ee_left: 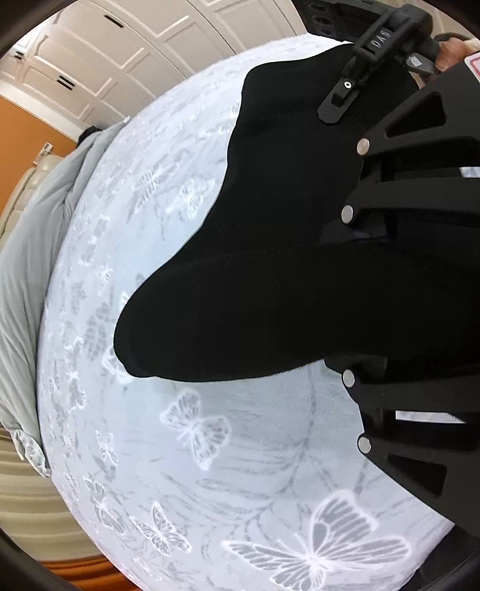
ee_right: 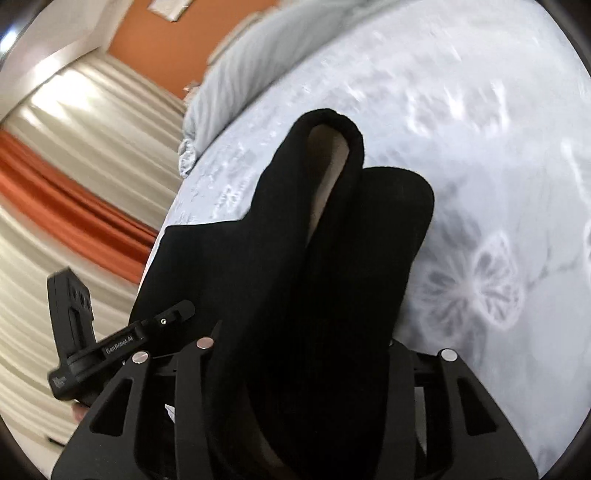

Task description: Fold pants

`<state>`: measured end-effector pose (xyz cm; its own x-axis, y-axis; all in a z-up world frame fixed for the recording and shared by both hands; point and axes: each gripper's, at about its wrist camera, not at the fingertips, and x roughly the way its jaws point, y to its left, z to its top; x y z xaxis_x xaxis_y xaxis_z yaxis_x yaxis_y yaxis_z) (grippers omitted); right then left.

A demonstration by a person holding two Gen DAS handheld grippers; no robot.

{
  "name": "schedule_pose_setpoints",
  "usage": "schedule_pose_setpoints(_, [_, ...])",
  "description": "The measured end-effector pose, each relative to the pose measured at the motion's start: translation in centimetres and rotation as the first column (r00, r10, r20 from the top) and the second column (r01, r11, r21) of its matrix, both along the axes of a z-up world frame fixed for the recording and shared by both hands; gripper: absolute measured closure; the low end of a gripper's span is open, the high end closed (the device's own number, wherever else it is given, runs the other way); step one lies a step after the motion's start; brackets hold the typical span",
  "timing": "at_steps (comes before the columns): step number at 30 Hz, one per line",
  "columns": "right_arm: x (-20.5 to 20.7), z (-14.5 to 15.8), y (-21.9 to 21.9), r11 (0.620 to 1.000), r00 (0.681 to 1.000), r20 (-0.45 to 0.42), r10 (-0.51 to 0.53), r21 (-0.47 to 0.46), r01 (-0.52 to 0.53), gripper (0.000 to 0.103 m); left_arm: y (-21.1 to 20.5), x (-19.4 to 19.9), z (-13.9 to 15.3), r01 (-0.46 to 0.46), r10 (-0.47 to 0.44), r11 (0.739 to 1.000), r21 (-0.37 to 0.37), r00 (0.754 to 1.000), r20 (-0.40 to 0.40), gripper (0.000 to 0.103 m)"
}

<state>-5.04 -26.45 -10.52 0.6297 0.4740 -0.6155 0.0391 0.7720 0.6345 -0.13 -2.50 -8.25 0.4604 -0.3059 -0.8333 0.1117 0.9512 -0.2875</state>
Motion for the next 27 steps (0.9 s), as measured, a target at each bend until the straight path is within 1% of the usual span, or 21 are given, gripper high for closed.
schedule_pose_setpoints(3, [-0.4, 1.9, 0.8, 1.0, 0.999, 0.046, 0.02, 0.006, -0.02, 0.062, 0.2, -1.0, 1.8, 0.011, -0.01, 0.999, -0.034, 0.999, 0.034, 0.073])
schedule_pose_setpoints(4, [-0.7, 2.6, 1.0, 1.0, 0.998, 0.063, 0.026, 0.01, -0.027, 0.062, 0.3, -1.6, 2.9, 0.023, -0.021, 0.999, -0.047, 0.998, 0.051, 0.073])
schedule_pose_setpoints(5, [-1.1, 3.3, 1.2, 1.0, 0.997, 0.076, 0.029, 0.007, -0.03, 0.062, 0.3, -1.9, 3.4, 0.028, -0.025, 0.998, -0.047, 0.998, 0.064, 0.073])
schedule_pose_setpoints(8, [-1.7, 4.6, 1.3, 0.999, 0.994, 0.104, 0.037, 0.024, -0.039, 0.062, 0.6, -3.6, 5.9, 0.042, -0.038, 0.999, -0.029, 0.991, 0.128, 0.073])
schedule_pose_setpoints(15, [-2.2, 6.5, 1.5, 0.996, 0.988, 0.138, 0.069, 0.048, -0.076, 0.062, 1.2, -4.6, 8.7, 0.035, -0.037, 0.999, 0.018, 0.987, 0.156, 0.072])
schedule_pose_setpoints(18, [-1.7, 7.2, 1.5, 0.995, 0.985, 0.154, 0.077, 0.046, -0.085, 0.062, 1.3, -4.5, 9.8, 0.035, -0.039, 0.999, 0.028, 0.984, 0.174, 0.072])
schedule_pose_setpoints(21, [-0.8, 8.7, 1.4, 0.995, 0.979, 0.185, 0.088, 0.035, -0.096, 0.062, 1.4, -4.1, 11.1, 0.036, -0.042, 0.999, 0.034, 0.979, 0.201, 0.072])
schedule_pose_setpoints(24, [0.2, 10.3, 1.2, 0.994, 0.972, 0.215, 0.1, 0.016, -0.106, 0.062, 1.1, -3.3, 12.9, 0.035, -0.044, 0.999, 0.042, 0.969, 0.245, 0.072])
schedule_pose_setpoints(27, [2.3, 12.4, 1.0, 0.993, 0.959, 0.26, 0.115, -0.007, -0.117, 0.061, 0.9, -1.8, 14.8, 0.03, -0.042, 0.999, 0.043, 0.956, 0.29, 0.072])
